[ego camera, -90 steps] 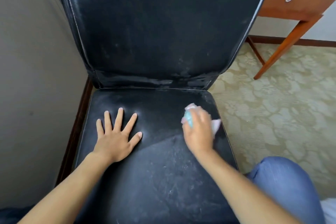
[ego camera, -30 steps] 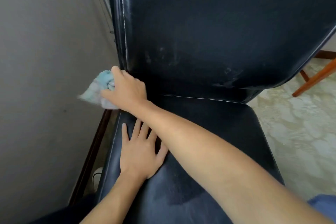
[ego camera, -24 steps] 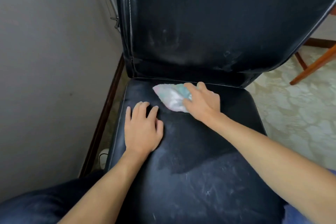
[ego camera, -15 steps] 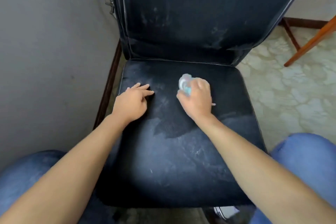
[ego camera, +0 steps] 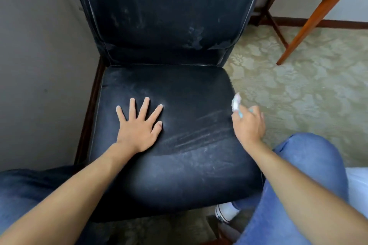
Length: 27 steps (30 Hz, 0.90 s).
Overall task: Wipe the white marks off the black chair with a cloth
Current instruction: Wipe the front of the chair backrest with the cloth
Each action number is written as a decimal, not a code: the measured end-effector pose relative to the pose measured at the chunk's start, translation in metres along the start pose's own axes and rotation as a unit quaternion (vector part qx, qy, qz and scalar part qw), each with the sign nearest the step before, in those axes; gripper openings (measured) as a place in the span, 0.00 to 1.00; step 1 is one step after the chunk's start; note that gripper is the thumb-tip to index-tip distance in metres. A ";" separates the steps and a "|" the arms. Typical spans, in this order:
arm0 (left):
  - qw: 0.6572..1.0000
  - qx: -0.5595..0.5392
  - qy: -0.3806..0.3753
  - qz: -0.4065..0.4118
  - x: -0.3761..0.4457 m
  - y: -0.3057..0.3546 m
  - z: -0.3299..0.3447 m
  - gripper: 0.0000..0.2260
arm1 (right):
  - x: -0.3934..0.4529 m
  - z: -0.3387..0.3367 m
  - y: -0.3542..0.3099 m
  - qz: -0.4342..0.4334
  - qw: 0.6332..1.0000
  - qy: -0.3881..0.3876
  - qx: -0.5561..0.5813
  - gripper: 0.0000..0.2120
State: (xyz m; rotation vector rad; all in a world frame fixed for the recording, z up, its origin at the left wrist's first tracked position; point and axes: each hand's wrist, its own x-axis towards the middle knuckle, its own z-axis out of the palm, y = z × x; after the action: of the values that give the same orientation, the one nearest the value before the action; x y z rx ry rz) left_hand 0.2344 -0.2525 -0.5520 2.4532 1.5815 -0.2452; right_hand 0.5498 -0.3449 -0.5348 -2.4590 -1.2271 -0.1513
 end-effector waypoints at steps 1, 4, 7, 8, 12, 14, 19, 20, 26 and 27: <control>1.000 0.006 0.005 -0.003 0.001 0.000 0.001 0.28 | -0.005 0.001 -0.012 0.012 0.999 0.018 -0.024 0.19; 1.000 0.007 0.012 -0.007 0.003 -0.001 0.002 0.27 | -0.077 0.010 -0.086 -0.114 0.993 0.029 -0.007 0.25; 1.000 0.001 0.030 -0.002 0.003 -0.002 0.001 0.26 | -0.175 0.003 -0.133 -0.308 0.948 -0.038 0.075 0.23; 0.999 0.004 0.033 -0.003 0.003 -0.004 0.001 0.26 | -0.190 0.000 -0.129 -0.351 0.931 -0.045 0.085 0.21; 0.999 0.000 0.031 -0.007 0.000 -0.006 0.002 0.27 | -0.122 -0.012 -0.051 -0.268 0.963 -0.012 -0.015 0.15; 1.000 0.000 0.027 -0.010 -0.003 -0.004 0.005 0.27 | -0.075 -0.019 0.007 -0.102 0.990 0.025 -0.092 0.18; 0.999 0.016 0.030 -0.020 -0.007 0.006 0.007 0.27 | -0.141 -0.010 -0.057 -0.098 0.993 0.069 -0.001 0.20; 0.999 0.018 0.030 -0.018 -0.007 0.005 0.006 0.27 | -0.176 -0.003 -0.091 -0.179 0.982 0.048 0.041 0.21; 1.000 0.010 0.019 -0.005 -0.009 0.001 0.002 0.28 | -0.185 -0.013 -0.057 -0.280 0.960 0.031 -0.004 0.21; 1.000 0.010 0.014 -0.001 -0.010 -0.001 -0.001 0.29 | -0.165 -0.019 -0.030 -0.187 0.980 0.020 -0.061 0.25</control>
State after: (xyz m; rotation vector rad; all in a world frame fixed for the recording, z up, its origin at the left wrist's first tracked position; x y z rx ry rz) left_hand 0.2297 -0.2612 -0.5487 2.4804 1.6012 -0.2299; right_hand 0.4268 -0.4593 -0.5521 -2.2851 -1.6956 -0.3870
